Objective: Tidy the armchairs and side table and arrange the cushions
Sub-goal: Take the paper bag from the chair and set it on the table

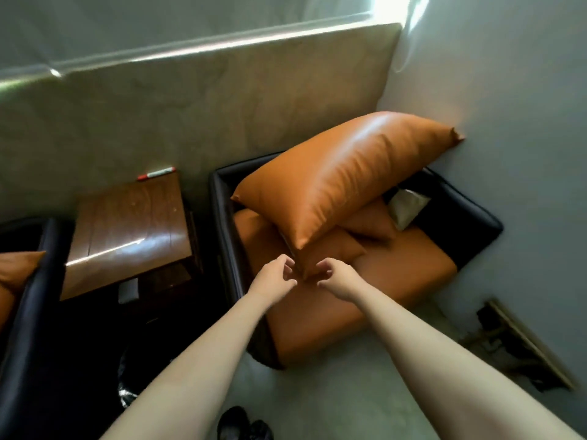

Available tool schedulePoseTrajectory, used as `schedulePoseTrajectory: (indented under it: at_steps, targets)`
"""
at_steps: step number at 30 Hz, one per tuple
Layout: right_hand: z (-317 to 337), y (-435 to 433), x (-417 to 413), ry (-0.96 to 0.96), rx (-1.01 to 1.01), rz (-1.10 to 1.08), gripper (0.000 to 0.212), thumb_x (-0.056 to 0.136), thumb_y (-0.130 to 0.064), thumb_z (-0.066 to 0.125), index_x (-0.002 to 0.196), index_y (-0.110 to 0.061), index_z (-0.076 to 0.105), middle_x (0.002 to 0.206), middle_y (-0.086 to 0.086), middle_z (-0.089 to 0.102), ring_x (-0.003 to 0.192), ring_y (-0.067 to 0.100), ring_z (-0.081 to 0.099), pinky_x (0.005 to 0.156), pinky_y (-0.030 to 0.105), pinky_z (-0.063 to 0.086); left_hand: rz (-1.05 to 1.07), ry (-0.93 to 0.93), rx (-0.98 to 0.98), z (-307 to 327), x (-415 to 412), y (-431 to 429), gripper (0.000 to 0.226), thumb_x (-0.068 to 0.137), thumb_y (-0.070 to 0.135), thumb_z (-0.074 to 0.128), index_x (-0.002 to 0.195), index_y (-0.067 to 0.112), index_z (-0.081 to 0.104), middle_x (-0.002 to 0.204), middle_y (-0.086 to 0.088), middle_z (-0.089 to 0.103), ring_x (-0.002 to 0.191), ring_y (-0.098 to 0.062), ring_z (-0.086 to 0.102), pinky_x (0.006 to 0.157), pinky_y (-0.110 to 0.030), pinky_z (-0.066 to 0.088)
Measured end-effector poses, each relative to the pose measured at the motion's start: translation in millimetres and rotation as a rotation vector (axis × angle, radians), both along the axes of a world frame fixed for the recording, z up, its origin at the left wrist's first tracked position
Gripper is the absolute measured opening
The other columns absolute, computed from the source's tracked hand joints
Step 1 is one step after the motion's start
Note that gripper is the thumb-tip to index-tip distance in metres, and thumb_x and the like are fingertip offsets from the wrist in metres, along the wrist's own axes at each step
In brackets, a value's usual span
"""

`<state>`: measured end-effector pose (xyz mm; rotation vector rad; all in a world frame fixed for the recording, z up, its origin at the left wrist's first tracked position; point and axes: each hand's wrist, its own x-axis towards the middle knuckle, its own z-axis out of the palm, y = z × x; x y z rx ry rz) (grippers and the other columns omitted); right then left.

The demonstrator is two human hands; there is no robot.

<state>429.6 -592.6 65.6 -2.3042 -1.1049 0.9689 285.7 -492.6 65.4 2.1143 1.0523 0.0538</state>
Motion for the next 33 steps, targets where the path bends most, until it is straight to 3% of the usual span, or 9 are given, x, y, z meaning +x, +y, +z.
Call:
schedulePoseTrajectory:
  at_steps: [11,18,25,33]
  targets:
    - [42,-50,97,-0.043,0.048,-0.27,0.052,0.085,-0.019,0.069,0.134,-0.016,0.052,0.137,0.005,0.054,0.124,0.021,0.052,0.102,0.03,0.043,-0.267,-0.058,0.053,40,126,-15,0.038,0.086,0.024,0.068,0.12,0.017,0.054,0.113,-0.001,0.062,0.098,-0.016,0.06,0.091,-0.031,0.05]
    - [44,-42,133,-0.019,0.094,-0.441,0.051,0.084,-0.015,0.071,0.131,-0.012,0.054,0.133,0.009,0.057,0.122,0.022,0.054,0.099,0.028,0.042,-0.383,-0.046,0.058,39,164,-1,0.038,0.086,0.023,0.067,0.121,0.019,0.053,0.113,-0.001,0.062,0.1,-0.016,0.06,0.092,-0.035,0.051]
    - [40,-39,167,0.016,0.143,-0.448,0.049,0.084,-0.015,0.071,0.131,-0.014,0.054,0.133,0.007,0.057,0.122,0.02,0.053,0.099,0.026,0.041,-0.423,0.015,0.08,33,209,7,0.04,0.084,0.024,0.068,0.121,0.02,0.053,0.111,0.001,0.061,0.101,-0.018,0.06,0.09,-0.037,0.052]
    - [30,-75,266,0.027,0.126,-0.494,0.047,0.083,-0.017,0.073,0.127,-0.012,0.057,0.129,0.008,0.059,0.118,0.022,0.055,0.1,0.03,0.044,-0.447,0.036,0.094,26,302,-23,0.033,0.085,0.021,0.068,0.116,0.018,0.056,0.109,0.001,0.061,0.101,-0.018,0.06,0.09,-0.034,0.05]
